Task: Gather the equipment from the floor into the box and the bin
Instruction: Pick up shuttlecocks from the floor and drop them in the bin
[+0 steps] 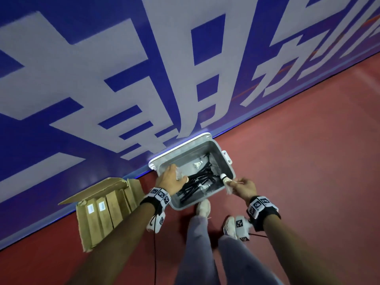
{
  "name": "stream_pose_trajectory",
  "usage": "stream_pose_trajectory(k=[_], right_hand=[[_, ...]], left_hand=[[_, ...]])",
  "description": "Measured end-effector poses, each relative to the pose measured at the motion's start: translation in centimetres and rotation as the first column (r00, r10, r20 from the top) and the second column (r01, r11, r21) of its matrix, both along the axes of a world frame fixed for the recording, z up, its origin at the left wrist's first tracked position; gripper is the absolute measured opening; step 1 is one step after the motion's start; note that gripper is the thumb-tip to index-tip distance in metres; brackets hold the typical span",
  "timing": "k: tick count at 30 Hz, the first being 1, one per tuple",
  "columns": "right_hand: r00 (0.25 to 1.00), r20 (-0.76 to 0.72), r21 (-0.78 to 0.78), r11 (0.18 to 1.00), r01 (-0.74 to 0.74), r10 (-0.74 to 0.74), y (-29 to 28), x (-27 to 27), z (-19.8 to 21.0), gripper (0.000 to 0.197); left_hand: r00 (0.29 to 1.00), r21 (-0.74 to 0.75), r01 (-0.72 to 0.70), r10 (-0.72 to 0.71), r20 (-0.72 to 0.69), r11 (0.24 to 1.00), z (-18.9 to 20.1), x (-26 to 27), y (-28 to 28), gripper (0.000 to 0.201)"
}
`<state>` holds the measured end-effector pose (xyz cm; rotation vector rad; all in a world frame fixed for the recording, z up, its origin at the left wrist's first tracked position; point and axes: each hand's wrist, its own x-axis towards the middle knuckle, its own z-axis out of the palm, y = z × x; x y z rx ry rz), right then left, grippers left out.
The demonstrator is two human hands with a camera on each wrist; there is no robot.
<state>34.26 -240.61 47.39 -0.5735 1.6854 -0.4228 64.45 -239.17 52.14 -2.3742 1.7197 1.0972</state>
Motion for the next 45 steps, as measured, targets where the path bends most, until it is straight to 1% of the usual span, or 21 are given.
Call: stream_pose_trajectory(k=[3,5,9,11,13,16,18,21,22,24,26,27,29,31,33,35,36,38,40,43,45], right_hand=[[0.996,-0.079,0.098,0.995,-0.028,0.036,-1.2,0.9,-6.9,0.027],[0.993,-0.103,0.166,0.985,-0.042,0.059,-1.6,1.2,-11.2,0.033],[0.979,-0.149,0.254,0.962,-0.098,0.14,-3.3,1.7,-17.7,0.045],[0.967,-0.187,0.242,0.962,-0.127,0.175,-4.8,2.2,-20.0,0.048],[0.947,-0.234,0.229,0.959,-0.165,0.219,-6.5,3.2,-20.5,0.046],[0.907,-0.273,0.206,0.941,-0.27,0.32,-9.2,4.2,-20.1,0.03],[0.85,-0.307,0.213,0.902,-0.376,0.427,-11.0,4.9,-19.7,0.027],[0.833,-0.316,0.159,0.89,-0.426,0.455,-13.2,6.1,-18.0,0.023],[0.839,-0.309,0.135,0.894,-0.428,0.448,-13.7,6.5,-17.3,0.027],[0.849,-0.325,0.055,0.904,-0.424,0.418,-14.7,7.4,-15.3,0.035],[0.864,-0.337,-0.012,0.916,-0.402,0.374,-15.2,8.0,-12.7,0.036],[0.873,-0.331,-0.038,0.919,-0.393,0.359,-15.3,8.2,-11.4,0.036],[0.894,-0.306,-0.088,0.926,-0.368,0.326,-15.1,8.6,-8.3,0.033],[0.905,-0.302,-0.141,0.925,-0.354,0.3,-14.6,9.0,-4.9,0.033],[0.908,-0.305,-0.209,0.909,-0.359,0.288,-13.9,9.2,-1.3,0.034],[0.909,-0.277,-0.263,0.886,-0.382,0.31,-13.1,9.4,3.0,0.035],[0.901,-0.28,-0.291,0.865,-0.408,0.331,-12.8,9.6,5.3,0.035],[0.878,-0.305,-0.371,0.803,-0.466,0.369,-12.4,9.9,10.4,0.033],[0.854,-0.34,-0.464,0.72,-0.516,0.393,-12.3,10.3,15.3,0.036],[0.829,-0.382,-0.594,0.578,-0.559,0.409,-11.8,11.3,22.3,0.041],[0.797,-0.425,-0.664,0.451,-0.597,0.43,-11.2,11.9,26.4,0.041]], left_hand=[[0.985,0.151,0.094,-0.114,0.131,0.984,-8.7,1.3,-1.1,0.068],[0.968,0.224,0.124,-0.167,0.185,0.967,-13.4,2.1,-1.5,0.072],[0.955,0.276,0.149,-0.211,0.21,0.949,-20.1,2.5,-1.8,0.07],[0.954,0.283,0.156,-0.219,0.207,0.946,-22.4,2.9,-2.0,0.074],[0.95,0.3,0.168,-0.235,0.205,0.939,-24.1,3.7,-2.3,0.08],[0.933,0.322,0.186,-0.27,0.239,0.928,-25.6,5.1,-3.4,0.076],[0.93,0.318,0.193,-0.276,0.243,0.928,-25.6,5.9,-4.3,0.068],[0.937,0.289,0.185,-0.257,0.236,0.939,-25.1,6.8,-6.3,0.062],[0.945,0.286,0.171,-0.239,0.223,0.943,-24.8,7.0,-7.0,0.066],[0.963,0.29,0.134,-0.193,0.186,0.948,-24.0,7.3,-8.2,0.087],[0.978,0.269,0.103,-0.147,0.148,0.957,-22.3,7.0,-9.4,0.106],[0.982,0.245,0.093,-0.129,0.137,0.965,-21.3,6.7,-9.9,0.109],[0.992,0.184,0.06,-0.079,0.1,0.981,-18.2,6.0,-11.2,0.103],[0.999,0.135,0.014,-0.018,0.033,0.991,-14.0,5.4,-12.2,0.091],[0.997,0.073,-0.034,0.039,-0.068,0.997,-9.0,5.2,-13.0,0.069],[0.983,-0.031,-0.087,0.08,-0.166,0.996,-3.2,5.2,-13.1,0.045],[0.974,-0.098,-0.114,0.092,-0.205,0.989,0.0,5.2,-12.9,0.037],[0.957,-0.261,-0.157,0.081,-0.279,0.952,6.7,5.2,-12.1,0.033],[0.947,-0.417,-0.185,0.048,-0.318,0.89,13.1,5.4,-10.8,0.033],[0.95,-0.585,-0.211,0.024,-0.311,0.783,21.6,5.6,-8.1,0.034],[0.96,-0.69,-0.206,0.007,-0.28,0.694,26.0,5.6,-6.0,0.034]])
